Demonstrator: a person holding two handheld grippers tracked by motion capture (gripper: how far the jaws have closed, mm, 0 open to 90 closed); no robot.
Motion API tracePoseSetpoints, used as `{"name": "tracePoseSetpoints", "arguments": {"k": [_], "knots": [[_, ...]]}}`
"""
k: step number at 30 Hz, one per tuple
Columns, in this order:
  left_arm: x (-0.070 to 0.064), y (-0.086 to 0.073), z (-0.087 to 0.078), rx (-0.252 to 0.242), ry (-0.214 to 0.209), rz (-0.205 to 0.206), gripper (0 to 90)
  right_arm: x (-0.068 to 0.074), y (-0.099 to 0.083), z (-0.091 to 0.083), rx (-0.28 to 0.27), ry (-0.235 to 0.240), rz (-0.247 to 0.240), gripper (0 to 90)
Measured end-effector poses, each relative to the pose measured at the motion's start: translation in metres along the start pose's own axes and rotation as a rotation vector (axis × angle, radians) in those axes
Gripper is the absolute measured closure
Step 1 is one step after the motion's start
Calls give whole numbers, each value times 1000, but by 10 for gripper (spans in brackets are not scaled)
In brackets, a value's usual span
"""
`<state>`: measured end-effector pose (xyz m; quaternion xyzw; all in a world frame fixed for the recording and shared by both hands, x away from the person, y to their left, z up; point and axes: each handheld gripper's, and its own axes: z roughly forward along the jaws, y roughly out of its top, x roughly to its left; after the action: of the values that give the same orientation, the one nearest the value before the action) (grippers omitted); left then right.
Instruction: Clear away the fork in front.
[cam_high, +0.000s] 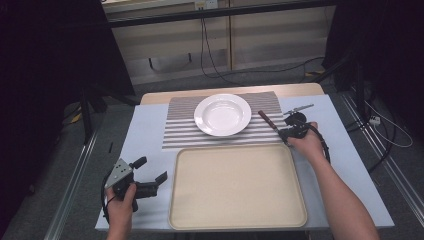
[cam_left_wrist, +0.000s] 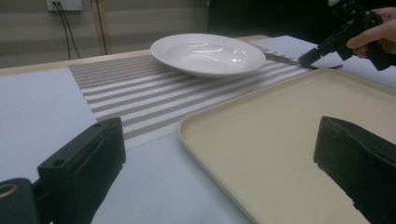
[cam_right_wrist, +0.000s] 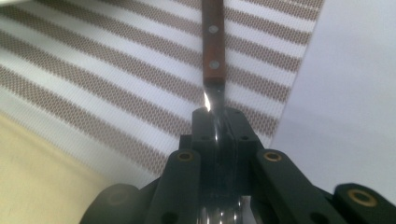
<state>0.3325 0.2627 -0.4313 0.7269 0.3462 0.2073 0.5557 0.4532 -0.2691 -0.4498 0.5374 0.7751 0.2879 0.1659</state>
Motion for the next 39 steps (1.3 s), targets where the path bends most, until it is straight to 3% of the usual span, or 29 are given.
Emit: {"name": "tracePoseSetpoints", "arguments": {"k": [4,5,9,13,15,17,20,21,29,33,39], "knots": [[-1,0,-1,-6,-5,-4,25,0,-8,-10,28,-6,-23,838],[-1,0,-1,-5,-5,-4,25,0,-8,-10,29,-15,-25,789],[0,1,-1,-6,-3,-2,25,-1,0,-8,-35,-35,-10,698],[1,0,-2,-6,0,-6,25,3,13,4,-47,-41,-23,686],[1,0,-1,-6,-2,-10,24,5,16,11,-24,-71,-39,687],[2,0,-1,-5,-2,-11,25,5,18,17,-19,-45,-27,755],[2,0,-1,-7,-4,-12,25,5,18,19,-32,-36,-9,779],[2,0,0,-5,-4,-10,25,5,17,18,-26,-38,9,782],[2,0,0,1,-4,-8,25,6,7,5,14,-18,-30,785],[1,0,0,-2,-7,-10,25,6,-7,-9,29,-17,-43,784],[0,0,0,2,-8,-3,25,8,-14,-12,20,-31,-33,770]]}}
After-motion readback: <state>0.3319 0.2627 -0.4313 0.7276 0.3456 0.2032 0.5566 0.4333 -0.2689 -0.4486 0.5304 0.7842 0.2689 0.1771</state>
